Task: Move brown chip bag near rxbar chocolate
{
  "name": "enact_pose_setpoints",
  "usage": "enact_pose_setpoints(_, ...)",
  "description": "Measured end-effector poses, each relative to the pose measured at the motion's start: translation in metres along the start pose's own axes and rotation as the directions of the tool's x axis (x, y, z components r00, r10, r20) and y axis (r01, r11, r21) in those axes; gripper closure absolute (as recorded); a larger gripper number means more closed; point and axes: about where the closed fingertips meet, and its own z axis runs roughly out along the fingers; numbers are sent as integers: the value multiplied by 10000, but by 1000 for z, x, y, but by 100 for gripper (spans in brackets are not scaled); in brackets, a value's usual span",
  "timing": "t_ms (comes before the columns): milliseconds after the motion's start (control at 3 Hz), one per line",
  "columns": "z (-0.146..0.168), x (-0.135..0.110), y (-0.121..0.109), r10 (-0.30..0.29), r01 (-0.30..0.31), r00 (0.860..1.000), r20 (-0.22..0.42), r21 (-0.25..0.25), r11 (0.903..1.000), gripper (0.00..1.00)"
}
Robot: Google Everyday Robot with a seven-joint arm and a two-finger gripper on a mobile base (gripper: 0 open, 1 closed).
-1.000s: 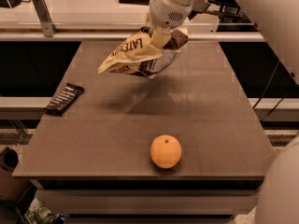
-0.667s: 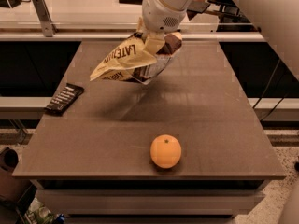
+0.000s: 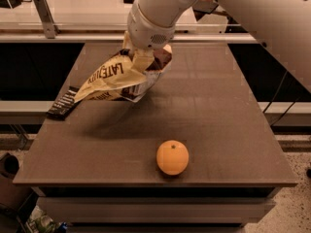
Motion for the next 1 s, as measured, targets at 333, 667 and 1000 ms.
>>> enact_pose_setpoints(333, 9, -21, 5, -311, 312, 9995, 68, -186, 9993, 100)
enact_pose_setpoints(667, 12, -41, 10, -569, 566, 9984, -58, -406, 9976, 100)
enact_pose_setpoints(1000, 15, -58, 15, -673, 655, 9973, -291, -591, 9961, 88)
